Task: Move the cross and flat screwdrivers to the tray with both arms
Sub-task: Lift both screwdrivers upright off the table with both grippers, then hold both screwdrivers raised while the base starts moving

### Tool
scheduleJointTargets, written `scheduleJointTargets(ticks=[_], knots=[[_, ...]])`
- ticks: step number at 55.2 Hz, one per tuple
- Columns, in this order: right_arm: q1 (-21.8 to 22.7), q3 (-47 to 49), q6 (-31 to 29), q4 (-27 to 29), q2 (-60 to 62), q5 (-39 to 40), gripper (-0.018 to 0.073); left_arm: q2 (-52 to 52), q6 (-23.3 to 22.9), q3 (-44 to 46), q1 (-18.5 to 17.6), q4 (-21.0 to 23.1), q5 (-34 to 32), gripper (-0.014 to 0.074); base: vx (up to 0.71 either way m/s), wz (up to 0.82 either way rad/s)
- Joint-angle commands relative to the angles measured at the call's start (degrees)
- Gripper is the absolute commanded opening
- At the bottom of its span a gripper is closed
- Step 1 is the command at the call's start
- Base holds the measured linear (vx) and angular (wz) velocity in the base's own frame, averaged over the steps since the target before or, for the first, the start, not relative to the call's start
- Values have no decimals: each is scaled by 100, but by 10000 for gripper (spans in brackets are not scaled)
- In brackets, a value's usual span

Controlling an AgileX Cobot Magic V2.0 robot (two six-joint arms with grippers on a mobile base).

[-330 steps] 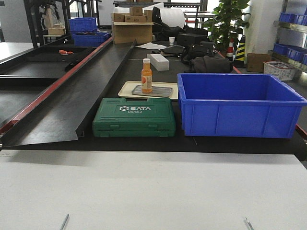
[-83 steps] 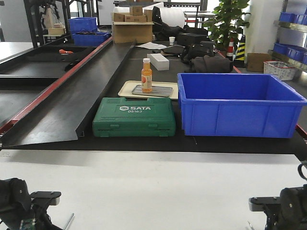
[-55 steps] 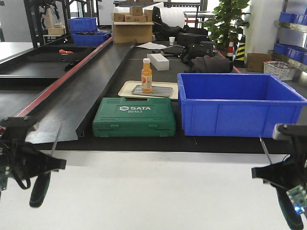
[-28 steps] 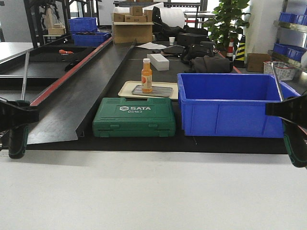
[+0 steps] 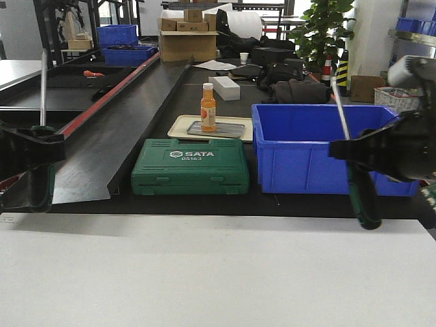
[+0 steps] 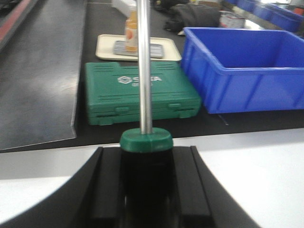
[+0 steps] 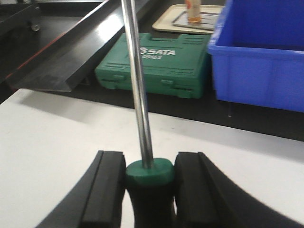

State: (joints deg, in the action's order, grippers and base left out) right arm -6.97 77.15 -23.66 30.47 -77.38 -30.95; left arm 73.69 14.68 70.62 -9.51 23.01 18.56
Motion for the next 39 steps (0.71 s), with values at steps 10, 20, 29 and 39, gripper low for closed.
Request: scheduleJointTargets(ticks=[10,20,29,39], knots=[[-490,217,-76,73,113,903,-8,-193,67,199,-96,131,-262,3,0,0],[-490,217,-125,-22,120,841,-8,-193,67,192,-96,125,-182,3,0,0],[-490,217,-120,-17,112,841,-8,-193,67,192,-90,126,-156,3,0,0],[-490,217,-120,-17,112,841,-8,-193,67,192,-90,126,-156,3,0,0]])
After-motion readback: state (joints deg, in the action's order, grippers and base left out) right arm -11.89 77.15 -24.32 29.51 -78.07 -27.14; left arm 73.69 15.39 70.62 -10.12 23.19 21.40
